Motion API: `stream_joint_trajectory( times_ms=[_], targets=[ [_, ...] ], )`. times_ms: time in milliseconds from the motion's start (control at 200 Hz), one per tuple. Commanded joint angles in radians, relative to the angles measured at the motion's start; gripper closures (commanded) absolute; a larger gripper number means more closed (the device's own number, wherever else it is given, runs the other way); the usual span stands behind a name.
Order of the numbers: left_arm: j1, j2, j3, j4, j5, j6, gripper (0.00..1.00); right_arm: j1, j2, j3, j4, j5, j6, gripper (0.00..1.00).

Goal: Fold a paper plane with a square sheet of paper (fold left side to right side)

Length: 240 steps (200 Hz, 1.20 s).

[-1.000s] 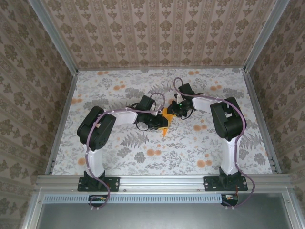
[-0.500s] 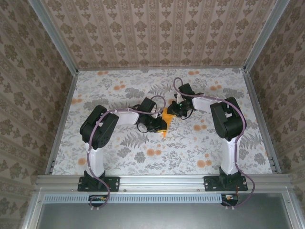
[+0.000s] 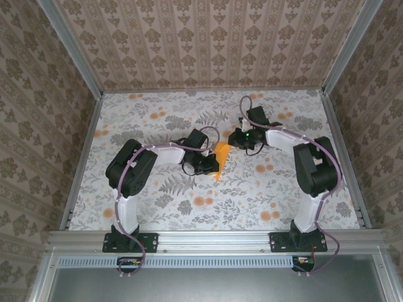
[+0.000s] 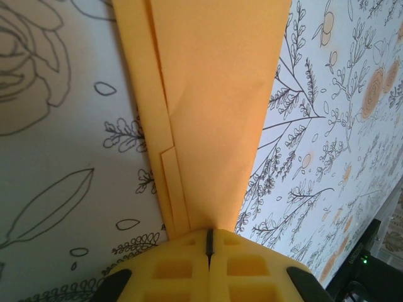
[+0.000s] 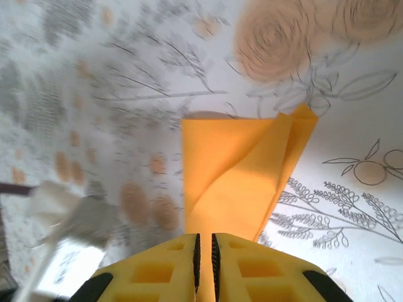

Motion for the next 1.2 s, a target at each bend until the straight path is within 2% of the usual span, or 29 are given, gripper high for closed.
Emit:
stream_joint_trajectory(
  times_ms=[0, 140, 375, 660, 940, 1195],
  targets=[
    [-0.017, 0.036, -0.037, -0.089, -0.093, 0.004, 0.95, 0.001, -0.092, -0.082, 0.048, -0.059, -0.015, 0.84],
    [-0.017, 0.028, -0.036, -0.093, -0.098, 0.006, 0.95, 0.031, -0.086, -0.162, 0.13, -0.118, 0.007, 0.85],
    [-0.017, 0.024, -0.035, -0.1, -0.102, 0.011, 0.95, 0.054, 0.042, -0.12, 0.184, -0.118, 0.025, 0.86],
    [-0.018, 0.027, -0.031, -0.108, -0.103, 0.016, 0.96, 0.058, 0.156, -0.03, 0.106, -0.046, -0.019, 0.86],
    [-0.018, 0.027, -0.035, -0.114, -0.103, 0.017, 0.96, 0.056, 0.195, 0.018, 0.016, 0.042, -0.075, 0.86],
    [-0.017, 0.029, -0.036, -0.115, -0.104, 0.02, 0.96, 0.03, 0.22, 0.055, 0.012, 0.049, -0.087, 0.86]
  ],
)
